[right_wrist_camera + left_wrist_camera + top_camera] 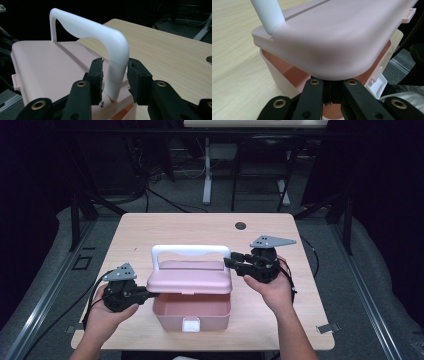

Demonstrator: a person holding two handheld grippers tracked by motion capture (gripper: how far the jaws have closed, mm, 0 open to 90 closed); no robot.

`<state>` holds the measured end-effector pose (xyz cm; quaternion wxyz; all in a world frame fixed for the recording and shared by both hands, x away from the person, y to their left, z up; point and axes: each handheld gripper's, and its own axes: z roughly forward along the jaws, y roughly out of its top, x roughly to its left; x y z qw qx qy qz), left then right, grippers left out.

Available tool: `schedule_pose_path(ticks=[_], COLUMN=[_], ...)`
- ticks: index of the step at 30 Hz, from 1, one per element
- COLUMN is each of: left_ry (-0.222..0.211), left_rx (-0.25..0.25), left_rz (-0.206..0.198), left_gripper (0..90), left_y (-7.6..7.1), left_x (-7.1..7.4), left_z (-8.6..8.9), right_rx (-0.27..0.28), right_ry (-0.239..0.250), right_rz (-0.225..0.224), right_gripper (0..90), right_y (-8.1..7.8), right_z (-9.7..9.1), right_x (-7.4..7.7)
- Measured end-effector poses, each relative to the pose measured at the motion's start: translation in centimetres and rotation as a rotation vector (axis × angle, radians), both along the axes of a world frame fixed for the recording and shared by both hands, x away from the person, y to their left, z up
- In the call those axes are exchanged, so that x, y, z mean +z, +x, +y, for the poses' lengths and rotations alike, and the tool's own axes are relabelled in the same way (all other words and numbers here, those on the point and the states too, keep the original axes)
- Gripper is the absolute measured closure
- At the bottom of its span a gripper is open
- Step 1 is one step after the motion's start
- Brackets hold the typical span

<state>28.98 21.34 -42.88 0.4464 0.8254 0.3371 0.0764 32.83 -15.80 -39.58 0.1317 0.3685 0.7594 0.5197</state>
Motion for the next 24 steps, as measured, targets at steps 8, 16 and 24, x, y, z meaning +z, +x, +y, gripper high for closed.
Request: schedule_pose_path(ticks=[8, 16, 24], left_ry=[-0.025, -0.042, -0.047], left_rx=[-0.01, -0.024, -0.025], left_rz=[-0.031, -0.044, -0.063], left_gripper=[89.8, 89.7, 89.7], left_y=[0.8, 1.6, 2.3], left_x=[0.9, 1.7, 2.3], left_z=[0.1, 0.2, 0.3], right_rx=[-0.018, -0.053, -0.073], right_ry=[0.0, -0.01, -0.031], right_rz=[-0.009, 0.016, 0.041], right_gripper=[64.7, 64.4, 64.3], right_y=[-1.3, -1.7, -2.3], right_z=[-0.7, -1.4, -1.5], right_x=[0.0, -0.7, -1.7])
